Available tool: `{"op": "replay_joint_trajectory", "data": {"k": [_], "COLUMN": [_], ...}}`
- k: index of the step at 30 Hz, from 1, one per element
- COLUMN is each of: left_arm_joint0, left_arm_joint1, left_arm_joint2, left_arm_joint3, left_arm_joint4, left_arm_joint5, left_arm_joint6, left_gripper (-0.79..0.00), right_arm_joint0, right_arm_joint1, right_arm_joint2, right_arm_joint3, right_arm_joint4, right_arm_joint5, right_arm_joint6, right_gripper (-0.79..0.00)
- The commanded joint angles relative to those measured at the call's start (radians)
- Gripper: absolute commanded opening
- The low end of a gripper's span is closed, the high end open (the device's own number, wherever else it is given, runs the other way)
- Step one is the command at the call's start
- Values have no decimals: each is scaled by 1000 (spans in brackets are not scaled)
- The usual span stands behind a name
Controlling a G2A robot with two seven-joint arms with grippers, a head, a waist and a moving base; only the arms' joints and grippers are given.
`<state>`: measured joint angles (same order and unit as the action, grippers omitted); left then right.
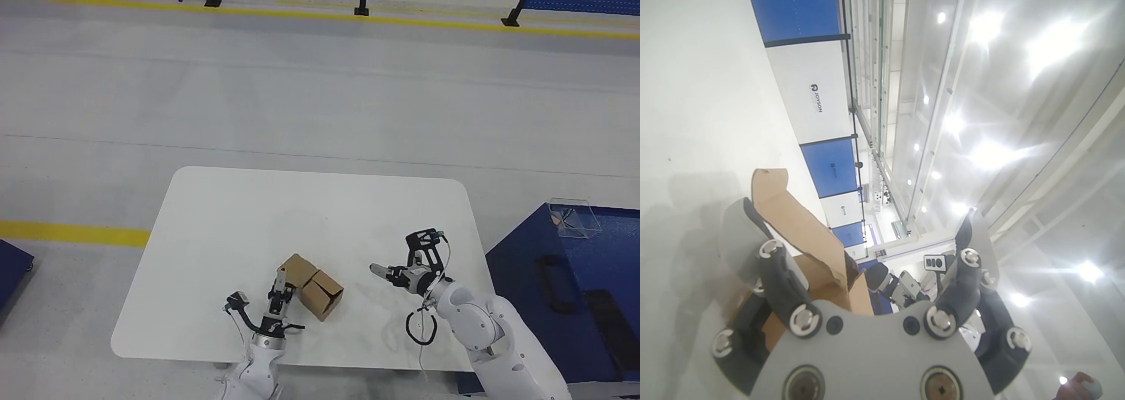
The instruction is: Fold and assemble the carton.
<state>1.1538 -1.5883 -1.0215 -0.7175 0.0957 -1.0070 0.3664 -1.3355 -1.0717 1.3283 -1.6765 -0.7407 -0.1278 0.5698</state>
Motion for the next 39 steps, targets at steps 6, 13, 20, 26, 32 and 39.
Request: {"op": "replay_joint_trajectory", "data": {"k": [6, 13, 20, 26, 32, 39], "left_arm_joint0": [-9, 13, 26, 71, 104, 111], "left_arm_joint1": [-4, 5, 11, 25, 28, 27], "left_arm_joint2": [-14, -42, -56, -62, -68, -74], "left_arm_joint3": [-45, -132, -168, -244, -281, -286], "left_arm_joint4": [-47, -36, 44, 161, 174, 178], "left_arm_joint5": [-5, -5, -5, -5, -5, -5], "left_arm_joint6": [-50, -93, -87, -75, -19, 14], "left_gripper": [0, 0, 0, 0, 0, 0], "right_arm_joint0": [0, 0, 0, 0, 0, -1], "right_arm_joint1": [0, 0, 0, 0, 0, 0], "right_arm_joint2": [0, 0, 0, 0, 0, -1], "right_arm_joint3": [0, 0, 0, 0, 0, -1], "right_arm_joint4": [0, 0, 0, 0, 0, -3], "right_arm_joint5": [0, 0, 0, 0, 0, -3], "right_arm_joint6": [0, 0, 0, 0, 0, -2], "right_gripper": [0, 0, 0, 0, 0, 0]}}
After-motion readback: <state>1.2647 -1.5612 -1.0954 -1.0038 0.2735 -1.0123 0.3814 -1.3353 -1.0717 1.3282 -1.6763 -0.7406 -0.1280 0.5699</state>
